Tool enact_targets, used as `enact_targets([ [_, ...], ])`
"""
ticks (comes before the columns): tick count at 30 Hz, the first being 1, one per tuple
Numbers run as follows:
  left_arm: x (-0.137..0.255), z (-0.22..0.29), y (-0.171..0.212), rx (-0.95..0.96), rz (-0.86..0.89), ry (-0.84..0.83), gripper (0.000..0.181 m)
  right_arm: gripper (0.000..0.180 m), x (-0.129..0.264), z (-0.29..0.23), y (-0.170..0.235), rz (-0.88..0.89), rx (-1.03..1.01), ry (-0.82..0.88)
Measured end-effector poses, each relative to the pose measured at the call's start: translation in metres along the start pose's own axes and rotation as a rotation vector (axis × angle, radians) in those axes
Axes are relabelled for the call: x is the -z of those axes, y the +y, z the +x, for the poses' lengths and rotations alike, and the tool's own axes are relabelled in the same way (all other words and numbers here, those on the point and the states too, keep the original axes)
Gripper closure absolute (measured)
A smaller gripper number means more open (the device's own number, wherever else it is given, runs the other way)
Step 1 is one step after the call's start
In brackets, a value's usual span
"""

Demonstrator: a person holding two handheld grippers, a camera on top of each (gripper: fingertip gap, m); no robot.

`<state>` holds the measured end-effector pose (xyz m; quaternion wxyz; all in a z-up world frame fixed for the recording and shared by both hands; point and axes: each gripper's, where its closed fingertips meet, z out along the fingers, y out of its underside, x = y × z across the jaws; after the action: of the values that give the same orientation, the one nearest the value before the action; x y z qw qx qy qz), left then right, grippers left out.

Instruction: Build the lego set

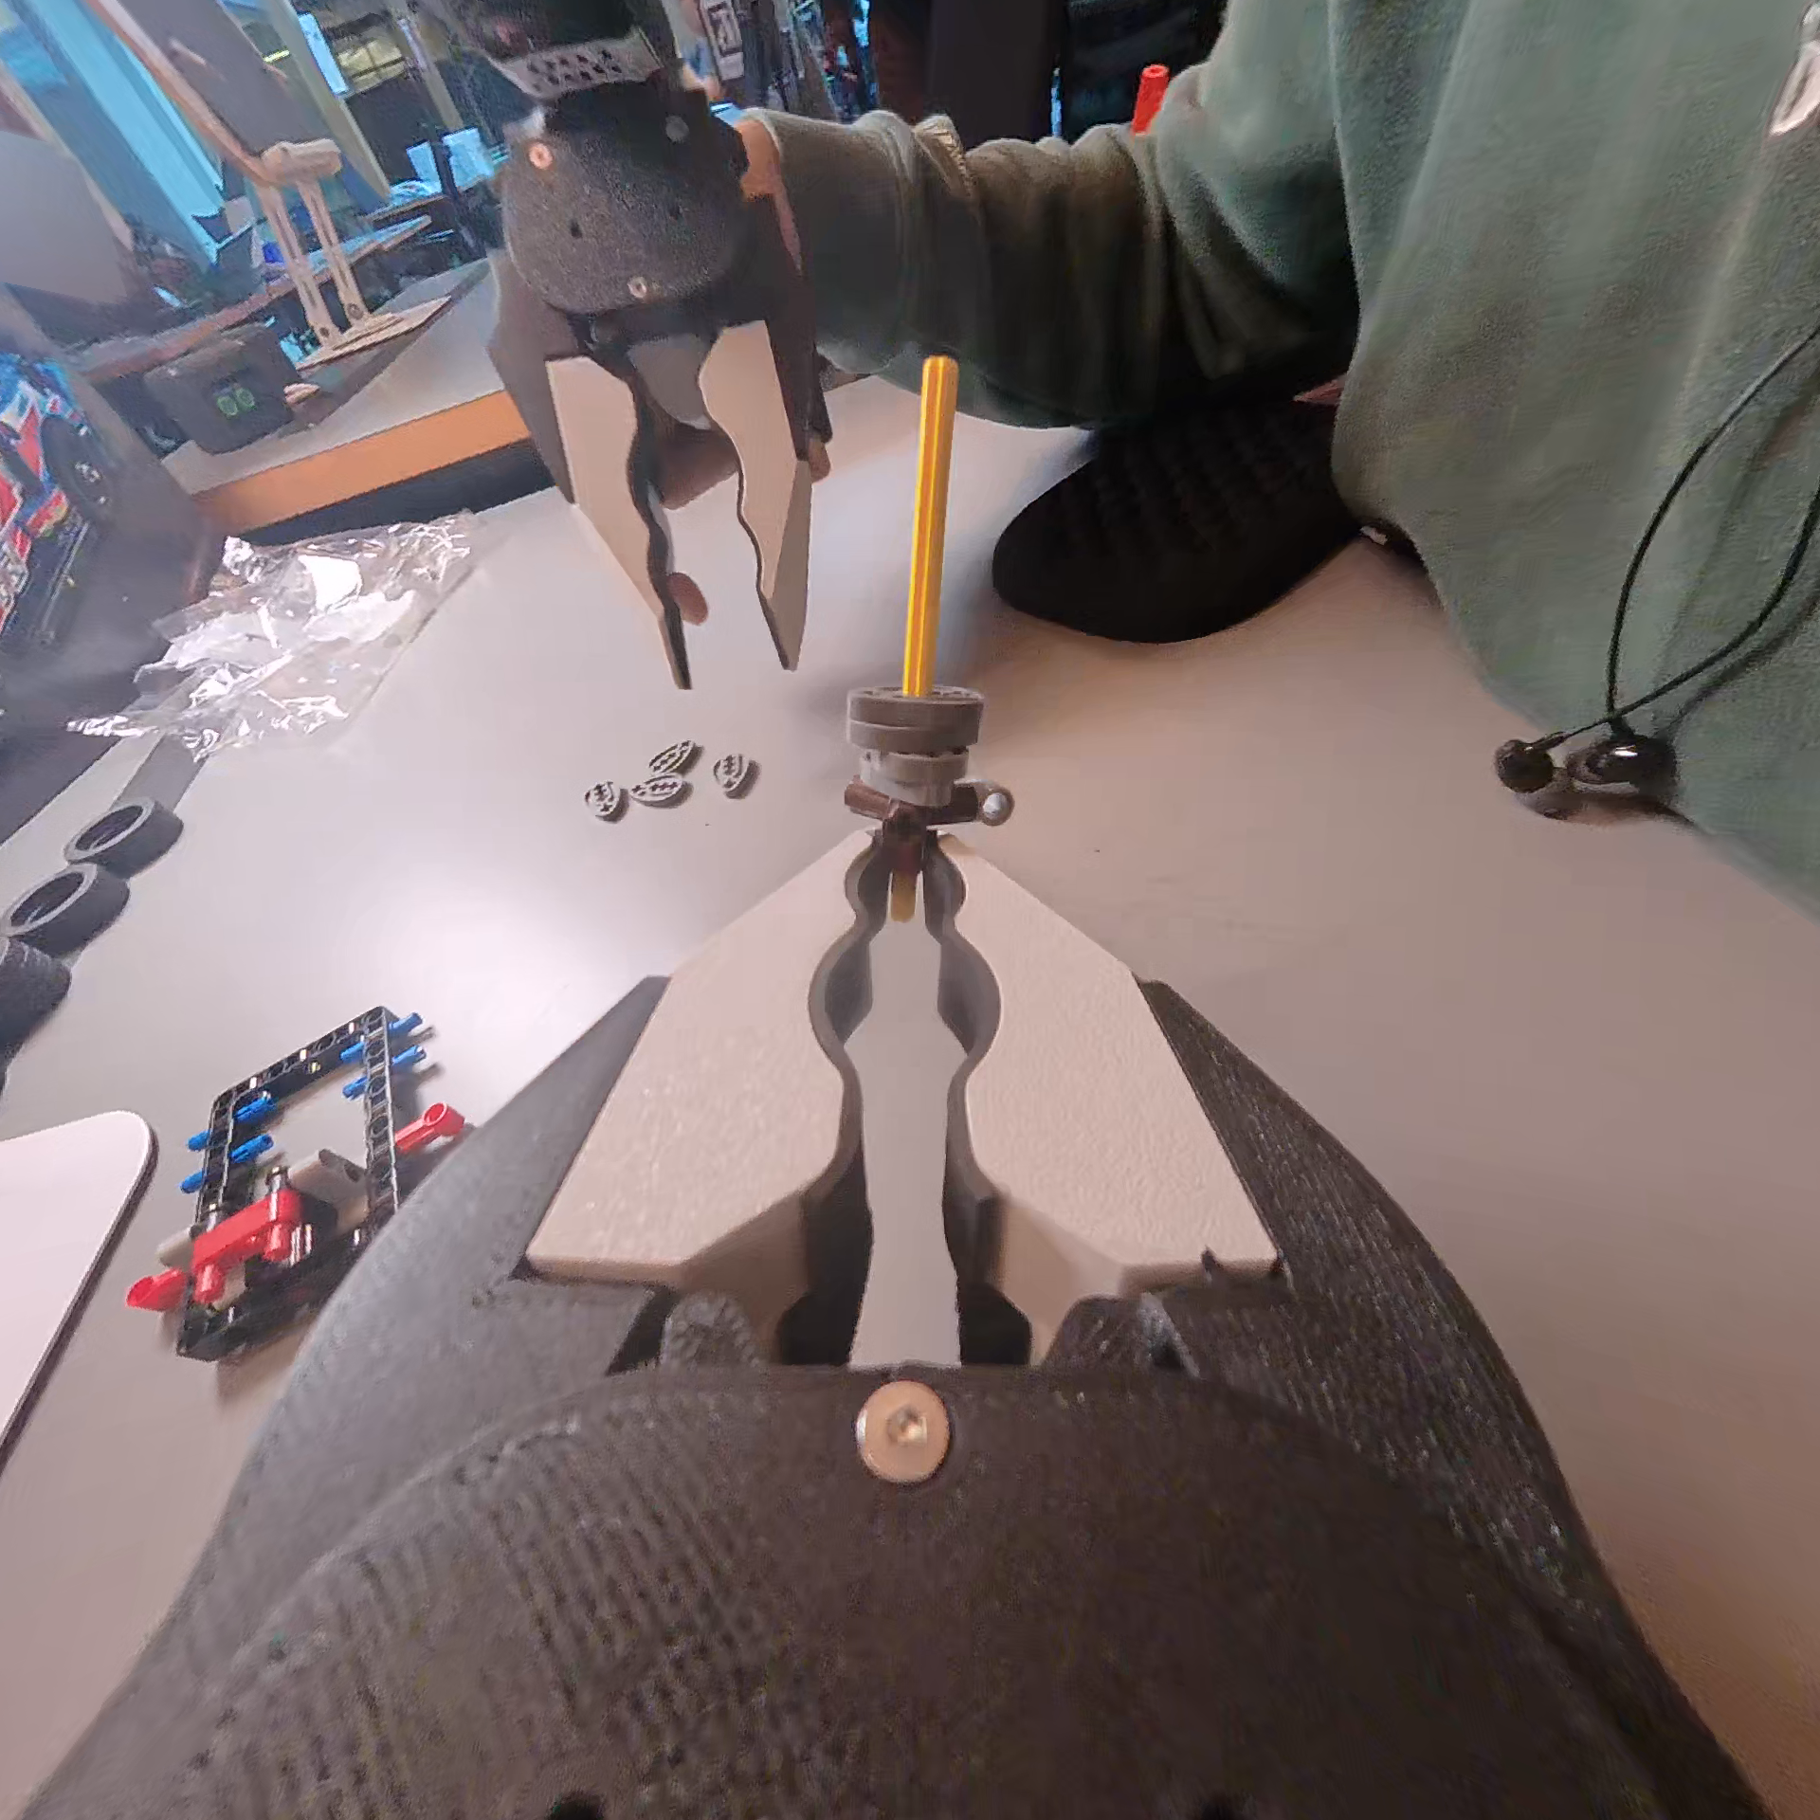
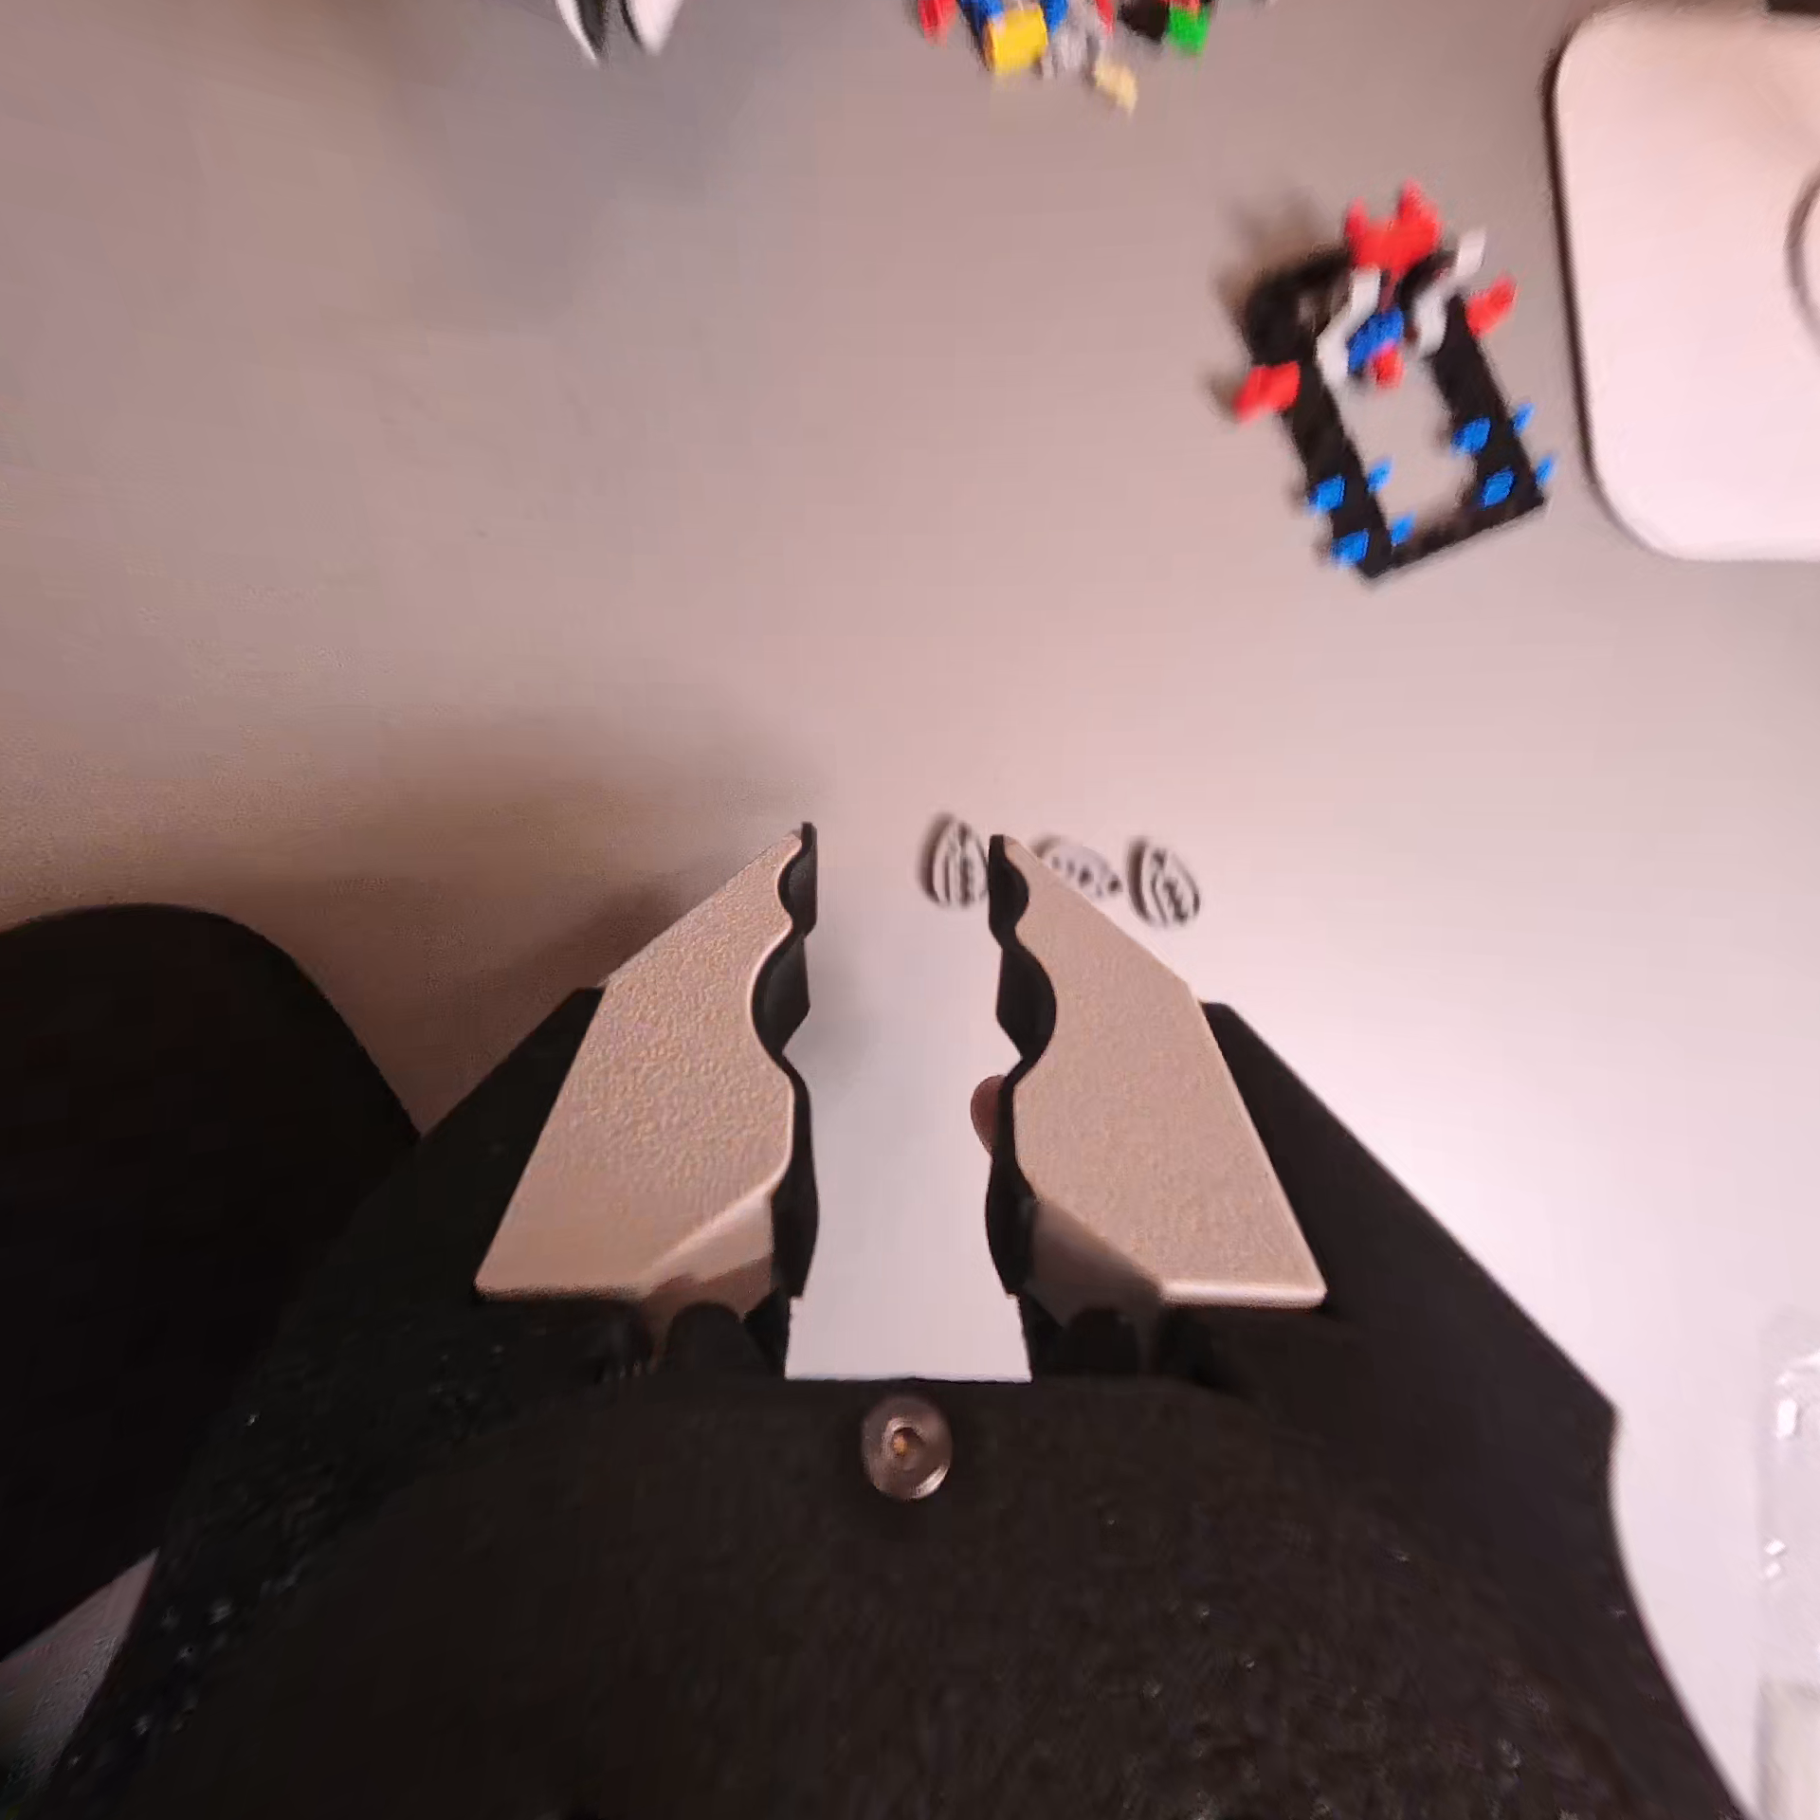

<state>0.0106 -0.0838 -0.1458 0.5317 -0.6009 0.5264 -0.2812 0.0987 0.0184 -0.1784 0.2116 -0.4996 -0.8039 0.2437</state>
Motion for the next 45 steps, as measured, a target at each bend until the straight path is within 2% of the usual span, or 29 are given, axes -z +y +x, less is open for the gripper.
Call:
enact_targets([
  [3,-0.002,-0.005,0.007,0.018,-0.012,-0.022,0.176,0.148,-0.006,0.006,0.025,-0.039,-0.063,-0.006],
  [9,0.000,-0.007,0.005,0.033,0.014,-0.029,0.176,0.151,-0.028,0.010,0.027,-0.054,-0.064,-0.008],
  [11,0.002,-0.007,0.001,0.030,0.042,-0.031,0.176,0.166,-0.033,0.008,0.020,-0.034,-0.064,-0.022],
  [24,0.004,-0.007,-0.005,0.024,0.077,-0.037,0.176,0.167,-0.058,-0.037,-0.038,0.080,0.080,-0.085],
  [33,0.006,-0.012,-0.005,0.047,0.080,-0.057,0.176,0.167,-0.069,-0.047,-0.045,0.068,0.103,-0.086],
  [39,0.013,-0.026,-0.019,0.144,0.140,-0.099,0.177,0.167,-0.071,-0.046,-0.043,0.066,0.098,-0.079],
  [45,0.011,-0.022,-0.017,0.124,0.121,-0.086,0.177,0.167,-0.071,-0.047,-0.043,0.064,0.100,-0.077],
])
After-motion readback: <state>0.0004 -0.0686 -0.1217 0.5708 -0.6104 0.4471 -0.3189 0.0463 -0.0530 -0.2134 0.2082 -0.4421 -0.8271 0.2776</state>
